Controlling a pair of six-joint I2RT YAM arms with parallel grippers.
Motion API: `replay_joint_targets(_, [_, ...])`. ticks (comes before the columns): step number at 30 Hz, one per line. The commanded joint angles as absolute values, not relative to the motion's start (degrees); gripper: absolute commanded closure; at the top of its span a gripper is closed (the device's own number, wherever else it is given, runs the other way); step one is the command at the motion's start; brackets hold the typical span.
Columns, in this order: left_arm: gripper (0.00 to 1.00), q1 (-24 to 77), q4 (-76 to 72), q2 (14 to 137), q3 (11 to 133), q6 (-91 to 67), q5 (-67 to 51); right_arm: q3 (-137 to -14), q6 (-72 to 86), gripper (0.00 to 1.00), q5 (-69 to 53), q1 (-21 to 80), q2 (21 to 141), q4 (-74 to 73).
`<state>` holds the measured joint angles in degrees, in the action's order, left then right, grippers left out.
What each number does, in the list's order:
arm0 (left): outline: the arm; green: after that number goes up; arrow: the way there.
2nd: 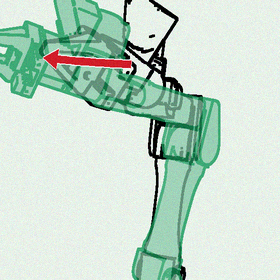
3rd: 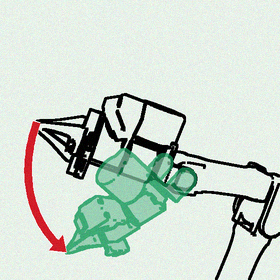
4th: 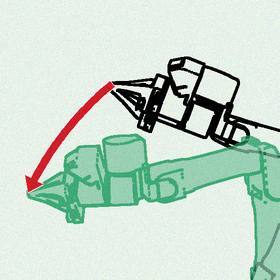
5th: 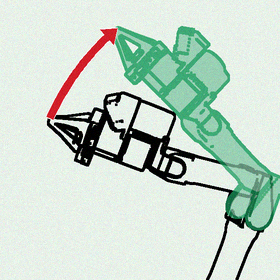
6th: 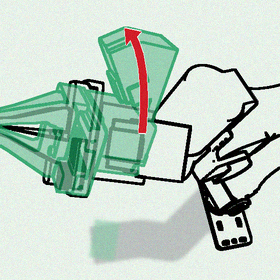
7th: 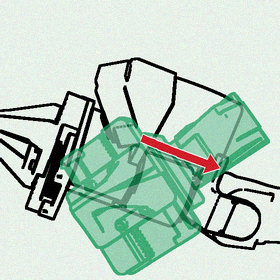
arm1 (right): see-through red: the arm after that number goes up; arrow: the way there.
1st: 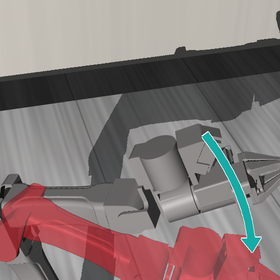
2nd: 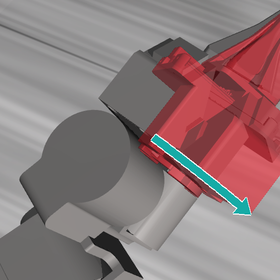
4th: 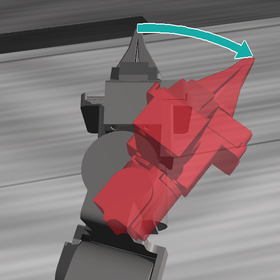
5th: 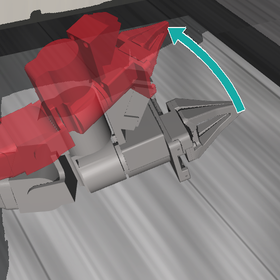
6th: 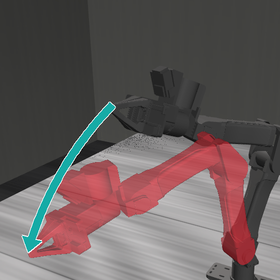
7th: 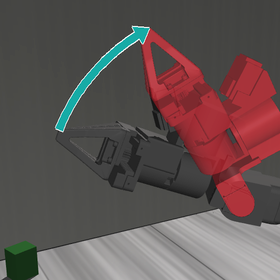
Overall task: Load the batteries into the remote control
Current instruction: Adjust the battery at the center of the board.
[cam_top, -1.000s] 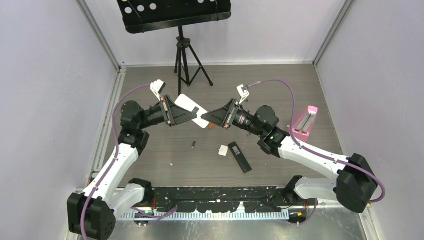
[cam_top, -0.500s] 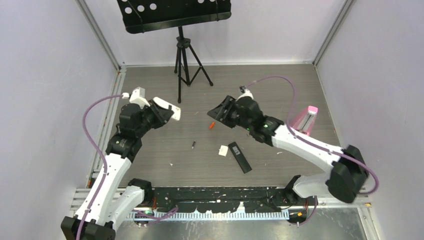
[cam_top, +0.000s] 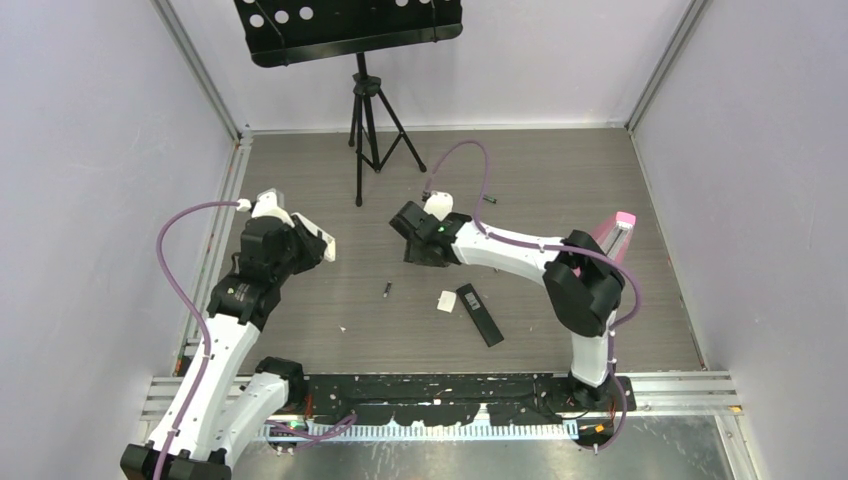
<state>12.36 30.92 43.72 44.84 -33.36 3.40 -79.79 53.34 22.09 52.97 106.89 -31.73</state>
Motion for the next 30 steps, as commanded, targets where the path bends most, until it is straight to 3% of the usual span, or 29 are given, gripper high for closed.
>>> replay_joint_targets(1, [1.0,12.3,30.67,43.53,46.6,-32.14,2.96,-86.18,50.7,0.52,30.01,52.23,110.51,-37.52])
replay_joint_targets(5, [1.0,12.32,30.46,43.59,46.32,-32.08,3.06,-87.71,45.38,0.57,28.38,50.32,112.01,-36.09])
replay_joint_targets(8, [1.0,12.29,30.5,43.77,46.53,-31.64,3.25,-87.84,30.95,0.57,21.82,49.05,111.7,-33.13])
replay_joint_targets(9, [1.0,12.3,30.65,43.9,47.02,-31.29,3.14,-87.16,15.73,0.52,15.81,47.6,111.1,-32.72])
replay_joint_targets(14, [1.0,12.31,31.85,44.36,48.58,-30.68,2.97,-88.41,-6.17,0.39,1.39,43.5,111.29,-39.28])
replay_joint_targets(19, [1.0,12.3,33.03,44.9,49.83,-30.03,3.34,-94.44,-14.92,0.34,-2.84,41.08,114.36,-43.09])
replay_joint_targets(30, [1.0,12.3,33.31,46.57,52.34,-29.53,2.57,-101.36,-24.82,0.33,-8.38,40.34,121.46,-47.52])
